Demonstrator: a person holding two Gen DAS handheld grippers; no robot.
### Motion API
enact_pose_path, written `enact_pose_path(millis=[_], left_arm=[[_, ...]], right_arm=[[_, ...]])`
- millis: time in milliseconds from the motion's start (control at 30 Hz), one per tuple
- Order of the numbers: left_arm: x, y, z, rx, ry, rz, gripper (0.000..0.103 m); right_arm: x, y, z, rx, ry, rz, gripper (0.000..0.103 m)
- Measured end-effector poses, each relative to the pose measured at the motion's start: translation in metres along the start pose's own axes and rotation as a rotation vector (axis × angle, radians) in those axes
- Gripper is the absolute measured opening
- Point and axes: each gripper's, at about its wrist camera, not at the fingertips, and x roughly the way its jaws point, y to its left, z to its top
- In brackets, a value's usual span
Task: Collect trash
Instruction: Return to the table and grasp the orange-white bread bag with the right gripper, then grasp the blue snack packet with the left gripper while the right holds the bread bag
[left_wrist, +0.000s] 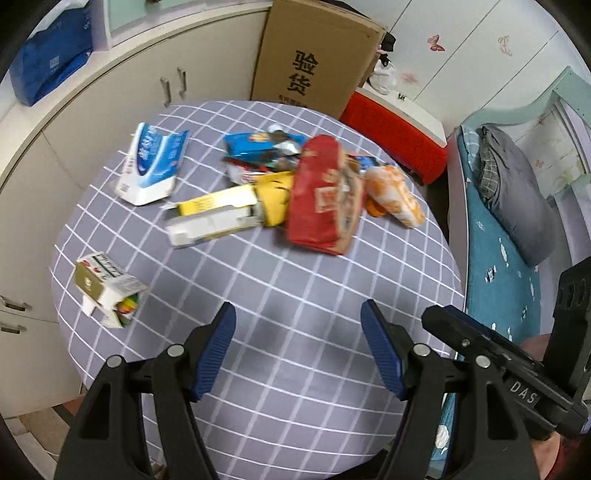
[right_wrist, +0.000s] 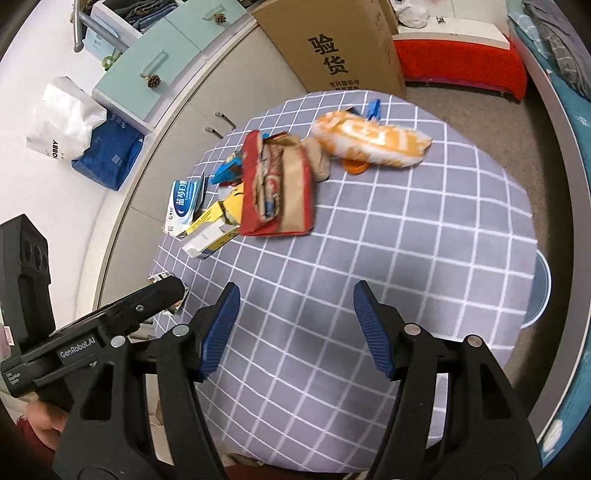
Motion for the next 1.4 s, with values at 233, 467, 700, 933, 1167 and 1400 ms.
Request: enact_pose_path(millis=[233,467,700,933,1167,1400], left_arm=[[0.013,0.039,-0.002,-0.065,0.043,-0.023,0.069],[0.027,0.054,0.012,-0.069,0.048,-0.02,0.069],[0.031,0.067,0.039,-0.104,0.036,-0.027,0.069],[0.049,0.017,0.057,-0.014,0.057,-0.091,0.069],[0.075,-0.032,0.072,0.004,0.064,-0.072,0.069],[0.082,-0.053,0.096,-0.072,0.018,0.045,0.069]], right_arm=[[0.013,0.01,-0.007,0.029,0.002,-0.053,0.063],[0.028,0.007,-0.002,0.069,0.005,-0.066,0.064],[0.044,0.015,0.026,0.086,-0.028,-0.069,0.066],[0.026,-0.013,0.049,0.083,-0.08,-0.148,0.067],[0.032,-0.04,0.083,-0.116,-0.066,-0.243,0.069],[0.08,-0.04,0.124,-0.394,0.029,-0.204,0.069]])
